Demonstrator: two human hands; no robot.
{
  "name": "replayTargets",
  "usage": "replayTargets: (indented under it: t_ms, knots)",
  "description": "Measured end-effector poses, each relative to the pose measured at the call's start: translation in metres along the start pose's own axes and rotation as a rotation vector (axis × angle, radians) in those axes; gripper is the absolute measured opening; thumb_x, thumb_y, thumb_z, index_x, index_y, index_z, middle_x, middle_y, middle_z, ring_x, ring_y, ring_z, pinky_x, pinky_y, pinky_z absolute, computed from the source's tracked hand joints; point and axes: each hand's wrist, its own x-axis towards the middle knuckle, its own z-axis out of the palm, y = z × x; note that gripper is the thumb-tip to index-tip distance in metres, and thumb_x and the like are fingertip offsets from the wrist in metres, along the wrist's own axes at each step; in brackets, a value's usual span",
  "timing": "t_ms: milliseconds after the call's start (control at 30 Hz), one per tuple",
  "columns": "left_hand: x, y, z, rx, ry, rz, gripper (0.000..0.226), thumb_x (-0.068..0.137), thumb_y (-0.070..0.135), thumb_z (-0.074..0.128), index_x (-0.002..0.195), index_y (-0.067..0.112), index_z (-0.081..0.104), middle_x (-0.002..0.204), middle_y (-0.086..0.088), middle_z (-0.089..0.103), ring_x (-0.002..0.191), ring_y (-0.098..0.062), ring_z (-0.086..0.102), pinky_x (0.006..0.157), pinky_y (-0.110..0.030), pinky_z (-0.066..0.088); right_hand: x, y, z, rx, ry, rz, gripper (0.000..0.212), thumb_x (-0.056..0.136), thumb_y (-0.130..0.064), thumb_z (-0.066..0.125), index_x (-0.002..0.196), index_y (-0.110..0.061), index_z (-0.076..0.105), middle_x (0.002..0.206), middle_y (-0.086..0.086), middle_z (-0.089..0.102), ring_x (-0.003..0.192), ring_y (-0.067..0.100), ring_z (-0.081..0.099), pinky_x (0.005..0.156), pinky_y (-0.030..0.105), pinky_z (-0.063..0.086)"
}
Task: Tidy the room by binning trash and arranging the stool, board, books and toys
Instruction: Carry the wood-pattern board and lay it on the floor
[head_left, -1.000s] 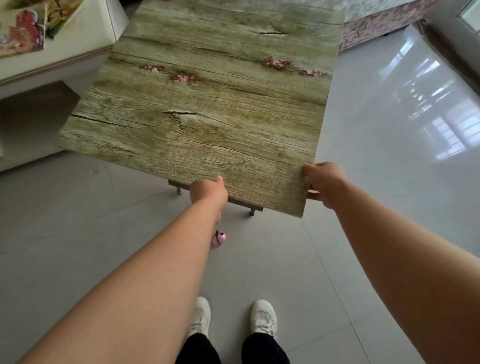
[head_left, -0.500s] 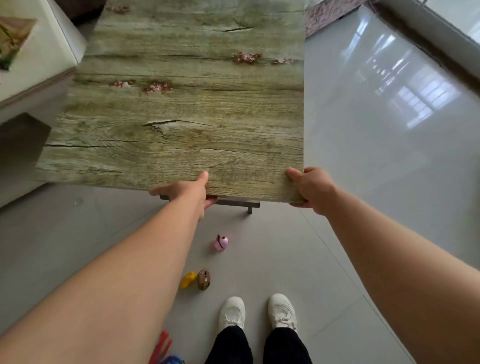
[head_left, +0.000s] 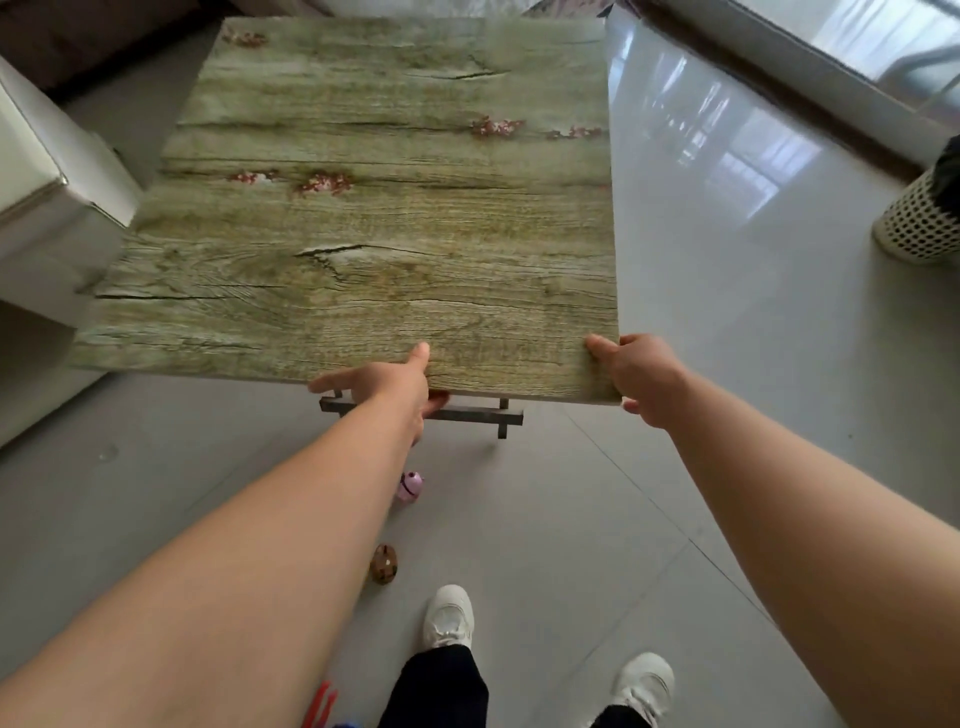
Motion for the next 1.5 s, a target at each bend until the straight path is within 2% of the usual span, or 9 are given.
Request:
replayTargets:
  t_ms: [133,267,367,533,800,933,1200,1300,1500]
  knots:
    - [-0.034,-0.020,0.030,0.055,0.027,0.008,0.073,0.078,0.042,0.075,0.130,0.010,0.036,0.110,0.004,0.052,0.091,-0.031,0.069,0.077,-0.037,0.057,0.000,0.023,-0.039,-0.034,0.038,-0.005,0.040,0.095,-0.041,0.052,0.113,-0.005,0.058,0.108,0.010,0.059,0.090,0.025,0.054,0.074,0.033,0.042]
    - [-0.064,-0.052,0.065,0.118,0.029,0.105,0.124,0.077,0.048,0.073,0.148,0.015,-0.022,0.139,0.003,0.048,0.108,-0.033,0.065,0.090,-0.043,0.054,0.004,0.054,-0.079,-0.092,0.136,-0.047,0.036,0.094,-0.042,0.053,0.103,-0.008,0.062,0.102,0.010,0.065,0.087,0.027,0.061,0.077,0.038,0.052]
    - [-0.086,-0.077,0.089,0.130,0.016,0.129,0.121,0.079,0.047,0.072,0.149,0.011,-0.020,0.146,0.001,0.041,0.110,-0.034,0.063,0.097,-0.043,0.050,0.001,0.078,-0.105,-0.125,0.209,-0.103,0.029,0.097,-0.040,0.049,0.095,-0.013,0.060,0.088,0.004,0.059,0.073,0.022,0.054,0.058,0.028,0.039]
    - [-0.112,-0.108,0.116,0.092,-0.026,0.125,0.128,0.081,0.042,0.072,0.140,0.021,-0.039,0.130,0.001,0.050,0.086,-0.032,0.071,0.086,-0.040,0.057,-0.002,0.123,-0.130,-0.249,0.360,-0.169,0.037,0.098,-0.045,0.040,0.092,-0.011,0.053,0.091,0.009,0.058,0.083,0.027,0.050,0.070,0.032,0.034]
    - [-0.139,-0.139,0.145,0.085,-0.085,0.214,0.128,0.082,0.036,0.073,0.137,0.021,-0.042,0.152,0.001,0.031,0.078,-0.029,0.072,0.070,-0.033,0.060,-0.007,0.168,-0.164,-0.250,0.485,-0.175,0.042,0.098,-0.049,0.037,0.092,-0.010,0.050,0.100,0.018,0.063,0.090,0.035,0.056,0.069,0.034,0.035]
    - [-0.157,-0.152,0.163,0.138,-0.103,0.242,0.135,0.076,0.040,0.077,0.137,0.021,-0.042,0.155,-0.002,0.028,0.103,-0.036,0.066,0.085,-0.042,0.057,-0.013,0.188,-0.188,-0.242,0.502,-0.150,0.044,0.098,-0.050,0.036,0.094,-0.008,0.051,0.099,0.017,0.062,0.080,0.027,0.046,0.068,0.034,0.034]
    - [-0.205,-0.179,0.198,0.220,-0.183,0.268,0.122,0.086,0.030,0.070,0.140,0.013,-0.039,0.136,0.000,0.038,0.075,-0.022,0.065,0.081,-0.039,0.059,-0.022,0.231,-0.231,-0.217,0.577,-0.080,0.048,0.098,-0.051,0.035,0.095,-0.006,0.053,0.100,0.017,0.062,0.080,0.027,0.046,0.069,0.034,0.033]
    - [-0.226,-0.187,0.210,0.248,-0.209,0.254,0.120,0.088,0.031,0.068,0.140,0.015,-0.039,0.151,-0.003,0.031,0.078,-0.029,0.070,0.078,-0.035,0.059,-0.025,0.246,-0.248,-0.209,0.605,-0.053,0.045,0.098,-0.051,0.035,0.094,-0.009,0.051,0.102,0.016,0.061,0.081,0.026,0.044,0.070,0.033,0.032]
    - [-0.263,-0.207,0.230,0.314,-0.286,0.237,0.100,0.090,0.028,0.065,0.149,0.008,-0.014,0.153,-0.009,0.027,0.078,-0.030,0.068,0.083,-0.037,0.058,-0.032,0.275,-0.279,-0.208,0.649,-0.014,0.048,0.098,-0.050,0.035,0.097,-0.006,0.054,0.105,0.018,0.062,0.084,0.029,0.048,0.070,0.033,0.031]
